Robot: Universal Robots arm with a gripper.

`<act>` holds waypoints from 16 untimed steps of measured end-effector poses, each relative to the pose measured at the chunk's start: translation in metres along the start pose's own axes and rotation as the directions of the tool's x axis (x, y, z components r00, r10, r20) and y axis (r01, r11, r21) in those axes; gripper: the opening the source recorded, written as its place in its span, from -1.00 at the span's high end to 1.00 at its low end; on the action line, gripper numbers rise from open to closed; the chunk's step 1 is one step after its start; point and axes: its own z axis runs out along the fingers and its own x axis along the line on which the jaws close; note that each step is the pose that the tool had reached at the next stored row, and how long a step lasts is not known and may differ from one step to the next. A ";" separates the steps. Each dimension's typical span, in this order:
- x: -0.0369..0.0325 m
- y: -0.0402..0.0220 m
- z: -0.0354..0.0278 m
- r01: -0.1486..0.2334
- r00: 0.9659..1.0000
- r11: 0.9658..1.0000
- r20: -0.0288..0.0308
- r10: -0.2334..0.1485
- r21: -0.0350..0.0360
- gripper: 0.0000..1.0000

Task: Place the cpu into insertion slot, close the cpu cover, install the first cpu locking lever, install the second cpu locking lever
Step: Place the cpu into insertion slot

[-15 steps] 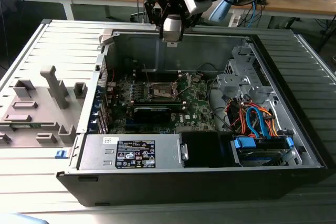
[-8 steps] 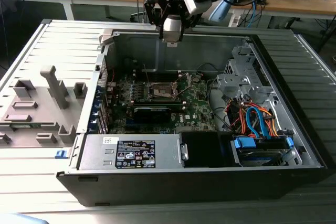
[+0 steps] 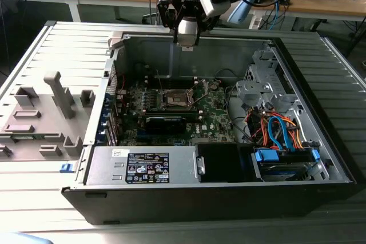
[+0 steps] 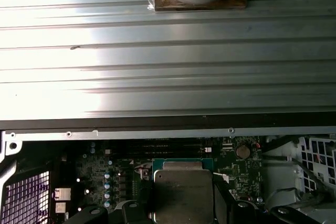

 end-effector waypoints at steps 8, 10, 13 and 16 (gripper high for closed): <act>-0.0001 -0.0005 0.0044 0.000 1.000 1.000 0.000 0.000 0.000 -0.09; -0.0001 -0.0005 0.0047 0.000 1.000 1.000 0.000 0.000 0.000 -0.09; -0.0001 -0.0005 0.0051 0.000 1.000 1.000 0.000 0.000 0.000 -0.09; -0.0001 -0.0005 0.0055 0.000 1.000 1.000 0.000 0.000 0.000 -0.09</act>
